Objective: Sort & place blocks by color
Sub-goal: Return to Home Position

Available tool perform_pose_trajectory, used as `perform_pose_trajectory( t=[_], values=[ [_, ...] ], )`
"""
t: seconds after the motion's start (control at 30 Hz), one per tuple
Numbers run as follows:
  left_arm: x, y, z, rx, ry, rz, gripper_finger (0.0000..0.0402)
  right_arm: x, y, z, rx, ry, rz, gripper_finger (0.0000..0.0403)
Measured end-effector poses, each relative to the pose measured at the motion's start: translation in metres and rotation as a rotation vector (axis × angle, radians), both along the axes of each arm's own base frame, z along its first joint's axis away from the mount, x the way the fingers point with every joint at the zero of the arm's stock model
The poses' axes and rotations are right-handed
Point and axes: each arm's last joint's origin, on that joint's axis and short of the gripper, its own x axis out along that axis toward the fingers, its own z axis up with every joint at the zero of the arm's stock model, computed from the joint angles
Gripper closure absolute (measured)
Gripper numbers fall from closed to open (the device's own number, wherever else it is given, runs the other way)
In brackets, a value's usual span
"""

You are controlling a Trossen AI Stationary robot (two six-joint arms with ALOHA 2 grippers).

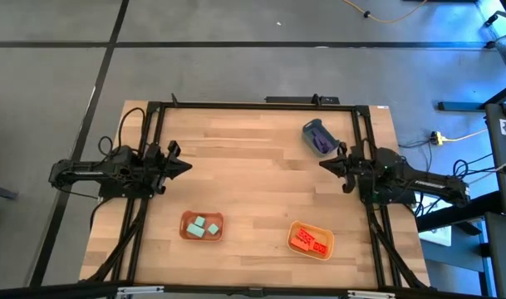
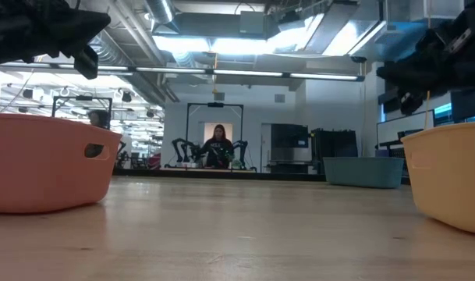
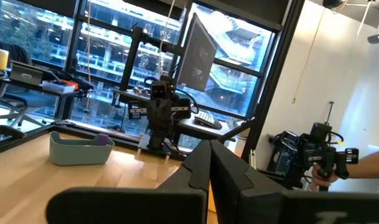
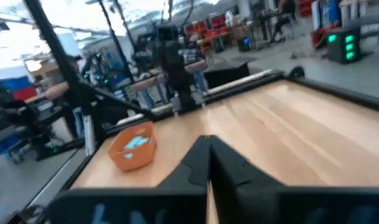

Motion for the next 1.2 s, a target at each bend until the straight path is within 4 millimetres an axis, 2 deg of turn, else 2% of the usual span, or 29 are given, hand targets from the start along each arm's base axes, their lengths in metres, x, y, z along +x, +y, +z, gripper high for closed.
perform_pose_trajectory(
  t=[0.33, 1.2],
  values=[
    [0.0000, 0.0000, 0.0000, 0.000, 0.000, 0.000, 0.0401, 0.0019, -0.0006, -0.0015, 0.005, 0.024, -0.006, 0.0387],
    [0.0000, 0.0000, 0.0000, 0.000, 0.000, 0.000, 0.0401, 0.0019, -0.0005, -0.0015, 0.006, 0.025, -0.005, 0.0389]
  ],
)
